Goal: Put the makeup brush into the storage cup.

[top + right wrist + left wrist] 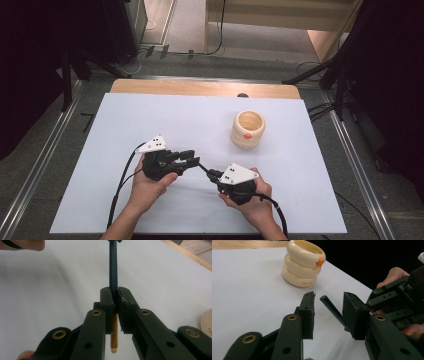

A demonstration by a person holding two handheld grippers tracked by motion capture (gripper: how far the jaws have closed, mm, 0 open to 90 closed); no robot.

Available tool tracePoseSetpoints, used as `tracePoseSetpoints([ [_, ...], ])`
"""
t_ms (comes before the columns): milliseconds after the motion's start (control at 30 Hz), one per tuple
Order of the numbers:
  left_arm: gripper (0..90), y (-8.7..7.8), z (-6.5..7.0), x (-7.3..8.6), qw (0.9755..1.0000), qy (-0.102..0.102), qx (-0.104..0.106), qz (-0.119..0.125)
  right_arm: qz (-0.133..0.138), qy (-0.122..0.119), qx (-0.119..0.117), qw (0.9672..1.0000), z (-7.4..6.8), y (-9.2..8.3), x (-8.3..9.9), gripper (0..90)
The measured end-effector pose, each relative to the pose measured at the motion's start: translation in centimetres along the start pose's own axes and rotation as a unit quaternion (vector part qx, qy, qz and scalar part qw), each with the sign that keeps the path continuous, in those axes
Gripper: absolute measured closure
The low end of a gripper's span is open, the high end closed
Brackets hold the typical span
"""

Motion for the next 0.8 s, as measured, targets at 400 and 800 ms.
tracePoseSetpoints([
  [400,86.5,0.12,0.15,0.18,0.9978,-0.008,0.065,-0.006,-0.009,-0.031,0.009,0.9994,-0.31,0.62,0.34,84.1],
  [800,86.8,-0.82,0.24,-0.38,0.9983,0.032,0.024,0.041,0.037,0.058,-0.010,0.9976,-0.21,0.38,-0.41,43.6],
])
Point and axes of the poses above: each handheld gripper's, and its own axes: y roughly forward along the jaws, x roughly out of its underside, z roughly to its right, the point moved 4 cm from there along y, roughly forward along the jaws, and after that the axes turned 1 degree about -y, right-handed, at the moved point
